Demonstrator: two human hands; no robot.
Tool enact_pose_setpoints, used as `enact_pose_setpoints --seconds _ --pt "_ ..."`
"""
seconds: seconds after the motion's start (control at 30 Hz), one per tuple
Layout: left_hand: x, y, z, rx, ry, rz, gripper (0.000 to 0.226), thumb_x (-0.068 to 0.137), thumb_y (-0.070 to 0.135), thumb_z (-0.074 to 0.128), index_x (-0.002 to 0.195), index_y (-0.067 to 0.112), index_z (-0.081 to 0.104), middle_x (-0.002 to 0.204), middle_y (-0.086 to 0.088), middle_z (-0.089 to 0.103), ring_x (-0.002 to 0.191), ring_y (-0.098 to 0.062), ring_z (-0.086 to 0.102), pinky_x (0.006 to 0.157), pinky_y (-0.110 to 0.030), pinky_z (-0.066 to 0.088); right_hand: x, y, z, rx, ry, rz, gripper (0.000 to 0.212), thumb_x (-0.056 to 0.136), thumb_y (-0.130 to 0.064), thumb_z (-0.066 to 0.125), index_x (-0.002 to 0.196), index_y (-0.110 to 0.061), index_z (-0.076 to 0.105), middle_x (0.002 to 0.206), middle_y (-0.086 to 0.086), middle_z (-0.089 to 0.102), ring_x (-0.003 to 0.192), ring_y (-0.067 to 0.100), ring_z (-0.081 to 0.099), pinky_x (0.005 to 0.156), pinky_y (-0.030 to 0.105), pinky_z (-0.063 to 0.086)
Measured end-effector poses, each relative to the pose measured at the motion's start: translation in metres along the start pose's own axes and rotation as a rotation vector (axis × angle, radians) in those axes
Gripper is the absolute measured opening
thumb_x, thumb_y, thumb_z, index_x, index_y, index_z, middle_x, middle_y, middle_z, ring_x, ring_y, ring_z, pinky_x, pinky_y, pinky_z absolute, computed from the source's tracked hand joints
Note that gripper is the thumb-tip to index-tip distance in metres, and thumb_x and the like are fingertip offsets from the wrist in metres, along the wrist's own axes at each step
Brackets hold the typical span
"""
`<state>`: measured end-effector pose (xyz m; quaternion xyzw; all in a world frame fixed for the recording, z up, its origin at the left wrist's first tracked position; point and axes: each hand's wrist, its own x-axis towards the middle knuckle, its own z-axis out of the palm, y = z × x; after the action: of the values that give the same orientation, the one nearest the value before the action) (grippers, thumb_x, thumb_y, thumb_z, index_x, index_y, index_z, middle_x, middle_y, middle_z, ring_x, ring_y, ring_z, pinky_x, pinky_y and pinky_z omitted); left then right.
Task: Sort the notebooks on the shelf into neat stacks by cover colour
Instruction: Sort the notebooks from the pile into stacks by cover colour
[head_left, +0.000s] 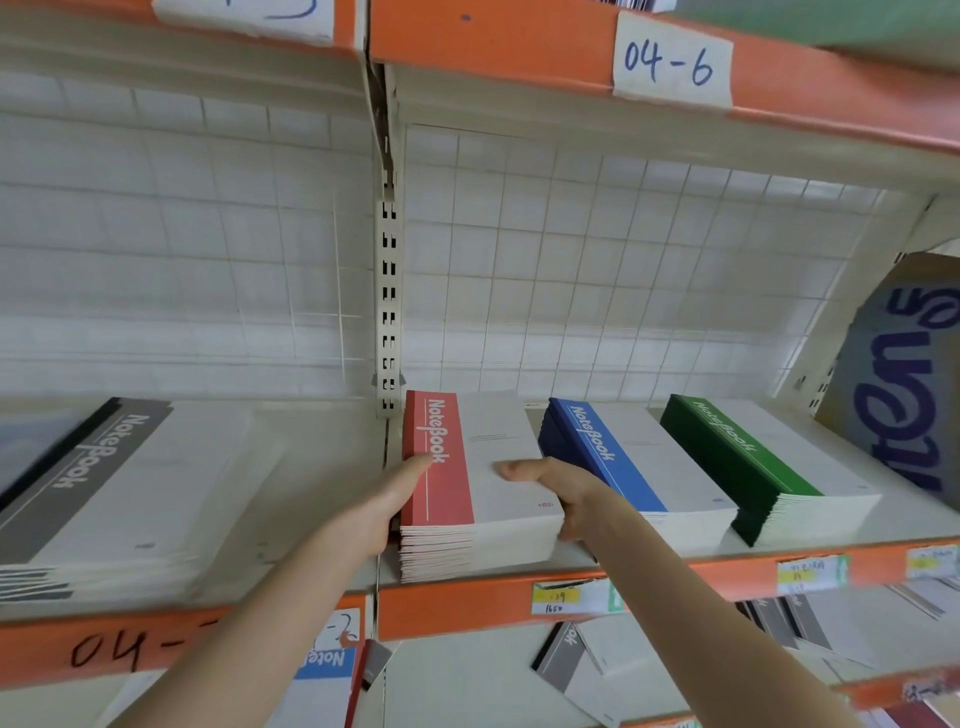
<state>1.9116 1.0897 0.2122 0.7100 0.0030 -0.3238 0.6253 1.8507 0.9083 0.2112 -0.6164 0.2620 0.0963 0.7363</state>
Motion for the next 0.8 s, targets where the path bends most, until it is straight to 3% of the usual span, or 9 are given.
enact_pose_setpoints --seconds 0.07,0.17,0.37,0.6,0.73,0.8 --pt "0.0021 -0.0021 0.0007 0.009 0.0 -0.011 0.027 0.096 0.037 0.047 0.091 0.013 0.058 0.087 -0.01 0.065 0.08 -0.024 0.061 0.077 -0.031 0.045 0.0008 0.0018 -0.0003 -0.004 0.017 0.014 0.03 0.074 -0.017 0.073 0.102 -0.015 0.061 0.1 0.009 0.07 0.095 0.026 0.064 0.088 0.04 0.05" --pt "0.0019 -0.0037 0.0024 0.034 -0.004 -0.007 0.025 0.096 0.033 0.048 0.098 0.01 0.058 0.087 -0.011 0.065 0.077 -0.023 0.061 0.066 -0.029 0.045 0.0018 0.0043 -0.0019 0.001 0.02 0.04 0.03 0.073 -0.019 0.074 0.1 -0.015 0.06 0.095 0.009 0.07 0.091 0.026 0.064 0.083 0.039 0.051" --pt "-0.0005 -0.0032 0.0039 0.064 0.009 0.01 0.021 0.097 0.03 0.048 0.093 0.012 0.058 0.085 -0.008 0.065 0.077 -0.021 0.061 0.065 -0.028 0.043 0.0053 0.0042 -0.0029 -0.026 0.001 0.039 0.056 0.052 -0.024 0.079 0.104 -0.015 0.059 0.104 0.01 0.069 0.102 0.028 0.063 0.095 0.044 0.047" --pt "-0.0051 -0.0006 0.0057 0.065 0.028 0.006 0.02 0.097 0.028 0.047 0.099 0.01 0.057 0.084 -0.008 0.064 0.076 -0.02 0.06 0.06 -0.027 0.041 0.0062 0.0019 -0.0027 -0.063 0.047 0.01 0.051 0.057 -0.025 0.08 0.102 -0.014 0.06 0.1 0.01 0.069 0.095 0.026 0.064 0.087 0.041 0.051" --pt "-0.0036 -0.0005 0.0081 0.058 0.029 0.007 0.025 0.098 0.029 0.047 0.109 0.009 0.056 0.086 -0.007 0.064 0.076 -0.02 0.06 0.06 -0.027 0.042 0.0039 0.0006 -0.0022 -0.064 0.071 0.002 0.061 0.048 -0.026 0.082 0.103 -0.013 0.059 0.104 0.011 0.068 0.1 0.029 0.064 0.093 0.045 0.049" --pt "-0.0038 -0.0002 0.0089 0.067 0.03 0.008 0.026 0.098 0.029 0.046 0.11 0.008 0.055 0.085 -0.007 0.063 0.075 -0.019 0.06 0.059 -0.027 0.041 0.002 0.0 -0.0019 -0.062 0.085 -0.002 0.05 0.057 -0.023 0.082 0.1 -0.013 0.059 0.102 0.011 0.068 0.099 0.029 0.064 0.091 0.045 0.05"
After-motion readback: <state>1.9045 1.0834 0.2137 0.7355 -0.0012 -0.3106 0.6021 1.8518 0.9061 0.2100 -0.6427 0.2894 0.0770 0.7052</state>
